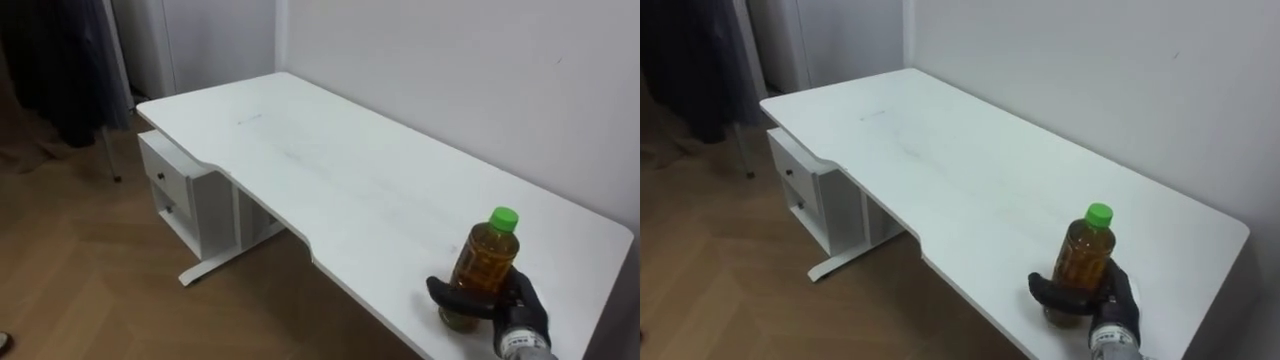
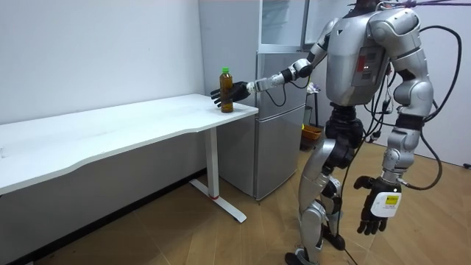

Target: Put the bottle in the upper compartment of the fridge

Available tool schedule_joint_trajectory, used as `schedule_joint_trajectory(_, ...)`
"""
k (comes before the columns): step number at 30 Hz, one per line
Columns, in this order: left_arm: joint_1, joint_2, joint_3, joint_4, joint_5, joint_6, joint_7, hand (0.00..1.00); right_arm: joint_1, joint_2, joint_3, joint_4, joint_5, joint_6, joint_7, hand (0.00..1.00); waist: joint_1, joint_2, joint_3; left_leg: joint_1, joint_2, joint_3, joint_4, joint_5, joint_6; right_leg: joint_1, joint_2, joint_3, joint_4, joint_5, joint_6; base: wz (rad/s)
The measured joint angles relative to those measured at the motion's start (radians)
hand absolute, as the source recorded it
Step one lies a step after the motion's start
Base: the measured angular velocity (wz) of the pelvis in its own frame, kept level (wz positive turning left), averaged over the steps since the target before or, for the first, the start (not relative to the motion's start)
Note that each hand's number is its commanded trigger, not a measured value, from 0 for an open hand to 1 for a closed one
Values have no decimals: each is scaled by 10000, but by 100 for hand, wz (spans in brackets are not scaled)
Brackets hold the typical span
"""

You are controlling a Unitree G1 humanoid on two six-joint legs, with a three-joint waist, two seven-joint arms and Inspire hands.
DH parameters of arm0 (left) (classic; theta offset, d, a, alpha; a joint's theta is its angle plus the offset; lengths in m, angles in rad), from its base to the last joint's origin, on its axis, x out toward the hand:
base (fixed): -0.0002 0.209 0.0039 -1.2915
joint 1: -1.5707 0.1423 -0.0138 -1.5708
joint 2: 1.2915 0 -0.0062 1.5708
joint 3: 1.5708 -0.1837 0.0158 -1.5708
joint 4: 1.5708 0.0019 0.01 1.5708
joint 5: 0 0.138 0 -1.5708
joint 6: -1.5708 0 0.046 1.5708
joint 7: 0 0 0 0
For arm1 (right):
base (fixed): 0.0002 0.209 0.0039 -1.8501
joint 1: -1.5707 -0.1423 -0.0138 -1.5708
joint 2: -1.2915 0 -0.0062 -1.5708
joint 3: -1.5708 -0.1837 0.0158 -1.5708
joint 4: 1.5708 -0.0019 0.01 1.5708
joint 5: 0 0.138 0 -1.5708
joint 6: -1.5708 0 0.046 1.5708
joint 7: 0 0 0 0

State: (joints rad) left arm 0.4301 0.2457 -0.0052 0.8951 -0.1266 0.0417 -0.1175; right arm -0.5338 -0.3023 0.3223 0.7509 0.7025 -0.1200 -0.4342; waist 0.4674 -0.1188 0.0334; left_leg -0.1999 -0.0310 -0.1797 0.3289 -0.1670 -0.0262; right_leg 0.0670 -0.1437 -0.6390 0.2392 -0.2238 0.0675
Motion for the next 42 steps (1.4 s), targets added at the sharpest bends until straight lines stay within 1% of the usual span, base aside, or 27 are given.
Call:
schedule_joint_trajectory(5, 110, 53, 1, -132, -2, -27, 70, 0, 1, -58, 4, 8, 146, 8, -29, 100, 9, -10, -5, 24, 0, -3, -18, 2, -1, -1, 2, 10, -1, 0, 1, 0)
schedule_joint_trajectory(11, 154, 91, 31, -120, 6, -6, 75, 0, 1, -71, 3, 12, 690, 89, -88, 100, -8, -18, -10, 32, 6, 0, -27, 4, -4, -5, 8, 22, -21, 0, 0, 0)
schedule_joint_trajectory(14, 185, 80, 60, -127, 15, 8, 71, 0, 1, -163, 1, 11, 798, 148, 94, 100, -107, -31, -19, 29, 7, 1, 53, 3, -5, 1, 14, 29, -31, 0, 0, 0)
schedule_joint_trajectory(16, 202, 79, 123, -116, 116, 10, 48, 0, 3, -191, 0, -28, 785, 208, 261, 100, -185, -26, -22, 37, 14, 8, 75, 2, -6, -30, 33, 85, -58, 1, -1, -3)
schedule_joint_trajectory(17, 213, 65, 262, -114, 121, 1, 11, 0, 22, -206, -7, -194, 747, 300, 363, 100, -238, -25, -25, 47, 28, 33, 75, 1, -8, -48, 57, 146, -93, 4, -6, -13)
schedule_joint_trajectory(18, 241, 48, 427, -113, 117, -33, -23, 0, 88, -225, -8, -587, 732, 351, 401, 100, -274, -17, -29, 59, 58, 116, 72, 0, -8, -75, 86, 313, -146, 18, -29, -19)
schedule_joint_trajectory(19, 273, 35, 468, -115, 117, -56, -36, 0, 101, -226, -8, -803, 722, 353, 433, 100, -276, 0, -37, 67, 76, 172, 67, 0, -8, -94, 94, 375, -157, 31, -48, -26)
schedule_joint_trajectory(20, 304, 24, 501, -115, 118, -91, -39, 0, 112, -243, -8, -1362, 740, 356, 442, 100, -441, 35, -56, 72, 121, 319, 52, 0, -8, -123, 91, 426, -149, 52, -71, -29)
schedule_joint_trajectory(21, 308, -5, 624, -99, 116, -118, -23, 0, 136, -271, -9, -2054, 756, 355, 446, 100, -583, 64, -70, 91, 143, 431, 38, 1, -7, -150, 81, 592, -109, 56, -75, -26)
schedule_joint_trajectory(23, 310, -20, 654, -97, 116, -214, 14, 0, 256, -363, -6, -3164, 672, 349, 496, 100, -781, 81, -68, 254, 164, 578, -92, 2, -3, -139, 51, 690, -82, 57, -72, -26)
schedule_joint_trajectory(24, 300, -20, 664, -91, 103, -312, 49, 0, 377, -482, -6, -3812, 640, 340, 611, 100, -817, 74, -71, 453, 198, 745, -237, 1, 1, -151, 38, 882, -81, 61, -66, -35)
schedule_joint_trajectory(25, 300, -33, 671, -87, 102, -357, 58, 0, 421, -514, -12, -4061, 641, 324, 711, 100, -828, 77, -70, 556, 220, 848, -301, 0, 2, -127, 33, 975, -83, 62, -64, -45)
schedule_joint_trajectory(26, 300, -82, 720, -88, 106, -420, 58, 0, 528, -563, -12, -4545, 592, 278, 894, 100, -922, 86, -79, 729, 254, 1009, -407, -2, 5, -84, 37, 1159, -87, 68, -66, -34)
schedule_joint_trajectory(27, 300, -170, 814, -95, 110, -451, 59, 0, 662, -605, -13, -4990, 386, 269, 1106, 100, -1168, 86, -85, 826, 265, 1056, -471, -2, 5, -2, 40, 1194, -93, 71, -66, -26)
schedule_joint_trajectory(28, 300, -208, 839, -94, 111, -466, 62, 0, 719, -632, -12, -5173, 283, 269, 1201, 100, -1254, 82, -89, 870, 273, 1097, -500, -1, 4, 19, 40, 1234, -89, 71, -66, -23)
schedule_joint_trajectory(29, 281, -265, 869, -76, 117, -468, 58, 0, 856, -705, -28, -5555, 3, 277, 1398, 100, -1416, 71, -140, 907, 322, 1232, -544, -1, 4, -12, 58, 1386, -70, 78, -77, -22)
schedule_joint_trajectory(30, 209, -276, 901, -34, 141, -453, 28, 0, 888, -761, -86, -5833, -286, 279, 1636, 100, -1663, 73, -141, 919, 344, 1270, -544, -1, 2, -20, 77, 1429, -72, 84, -87, -30)
schedule_joint_trajectory(31, 107, -282, 881, 2, 228, -424, -8, 0, 936, -883, -140, -6087, -490, 280, 1851, 100, -1863, 83, -140, 1011, 376, 1404, -563, -1, 2, -26, 80, 1564, -70, 90, -96, -25)
schedule_joint_trajectory(34, -2, -293, 884, 129, 208, -430, -8, 0, 1313, -1087, -347, -6797, -510, 299, 2174, 100, -1930, 115, -176, 1329, 424, 1790, -723, -10, 14, -2, 66, 1969, -25, 94, -100, -42)
schedule_joint_trajectory(36, -111, -308, 881, 382, 218, -470, -4, 0, 1368, -1319, -417, -7237, -604, 324, 2525, 100, -2301, 117, -185, 1564, 460, 2077, -887, -12, 17, 25, 64, 2235, -10, 101, -95, -36)
schedule_joint_trajectory(37, -106, -308, 880, 389, 223, -469, -1, 0, 1368, -1339, -432, -7308, -694, 324, 2594, 100, -2408, 121, -192, 1619, 471, 2123, -930, -12, 17, 35, 68, 2282, -11, 109, -95, -24)
schedule_joint_trajectory(38, -145, -307, 885, 388, 311, -464, 3, 0, 1369, -1337, -512, -7448, -806, 346, 2792, 100, -2606, 128, -201, 1677, 495, 2208, -944, -12, 17, 42, 76, 2338, -14, 126, -102, -20)
schedule_joint_trajectory(39, -249, -306, 889, 388, 432, -461, 4, 0, 1406, -1338, -519, -7762, -889, 404, 2952, 100, -2716, 140, -203, 1699, 519, 2274, -964, -12, 17, 21, 95, 2412, -15, 135, -113, -17)
schedule_joint_trajectory(40, -289, -306, 887, 390, 448, -457, 4, 0, 1425, -1338, -530, -7908, -911, 435, 3012, 100, -2754, 148, -209, 1711, 532, 2308, -980, -12, 16, 7, 104, 2448, -16, 142, -121, -16)
schedule_joint_trajectory(41, -338, -306, 887, 374, 470, -447, 1, 0, 1471, -1337, -597, -8219, -977, 542, 3113, 100, -2893, 165, -222, 1742, 554, 2363, -998, -14, 14, 3, 123, 2503, -16, 154, -131, -10)
schedule_joint_trajectory(42, -381, -307, 887, 376, 516, -414, -6, 0, 1534, -1339, -738, -8538, -1063, 674, 3217, 100, -3021, 187, -261, 1747, 556, 2363, -996, -14, 13, 6, 127, 2504, -16, 158, -134, -7)
